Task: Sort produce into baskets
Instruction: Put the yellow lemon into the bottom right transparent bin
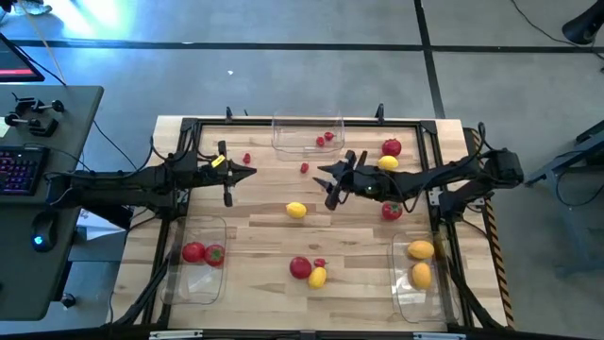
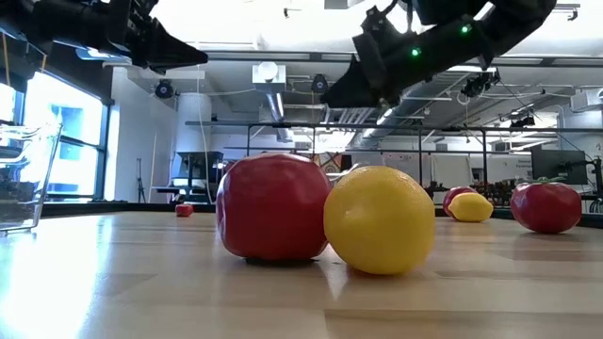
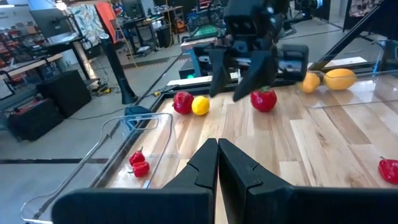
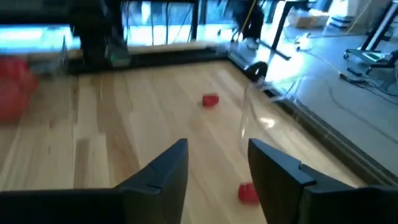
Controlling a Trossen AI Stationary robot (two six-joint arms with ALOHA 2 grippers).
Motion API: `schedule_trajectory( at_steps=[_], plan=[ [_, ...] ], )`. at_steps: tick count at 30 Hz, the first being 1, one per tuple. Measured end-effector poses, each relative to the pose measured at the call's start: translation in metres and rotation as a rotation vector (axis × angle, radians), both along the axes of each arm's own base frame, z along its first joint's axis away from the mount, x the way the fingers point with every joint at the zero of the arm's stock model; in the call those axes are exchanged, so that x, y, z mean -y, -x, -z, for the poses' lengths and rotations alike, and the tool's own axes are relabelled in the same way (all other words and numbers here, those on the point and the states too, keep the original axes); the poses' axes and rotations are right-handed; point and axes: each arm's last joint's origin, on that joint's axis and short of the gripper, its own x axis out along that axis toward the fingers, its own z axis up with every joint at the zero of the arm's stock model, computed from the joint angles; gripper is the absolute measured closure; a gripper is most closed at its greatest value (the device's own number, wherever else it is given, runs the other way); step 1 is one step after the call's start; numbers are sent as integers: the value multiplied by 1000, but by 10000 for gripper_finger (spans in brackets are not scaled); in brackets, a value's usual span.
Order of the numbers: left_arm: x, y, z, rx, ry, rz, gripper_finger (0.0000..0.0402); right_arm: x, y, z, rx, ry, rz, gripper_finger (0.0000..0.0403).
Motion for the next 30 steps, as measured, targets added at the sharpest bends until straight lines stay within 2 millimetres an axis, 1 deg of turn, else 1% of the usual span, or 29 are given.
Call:
schedule_trajectory(
  at_steps=[4, 7, 11, 13, 19, 25, 30],
  plan=[
    [-1, 0, 1, -5, -4, -48, 402, 9, 0, -1, 76, -145, 77, 235],
    [-3, -3, 4, -29, -7, -95, 402, 11, 2, 3, 57, -186, 108, 235],
    [-5, -9, 11, -81, -31, -100, 401, 7, 2, 3, 59, -165, 153, 235],
    [-5, -12, 14, -103, -41, -96, 402, 4, 2, 3, 56, -163, 147, 235],
    [-4, -19, 18, -118, -44, -8, 401, -6, 1, 2, 34, -93, 83, 235],
    [-2, -20, 18, -109, -34, 39, 402, -17, -1, -5, 27, 65, -22, 237],
    [-2, -20, 16, -91, -26, 39, 401, -17, -2, -8, 55, 73, -27, 245]
  ],
)
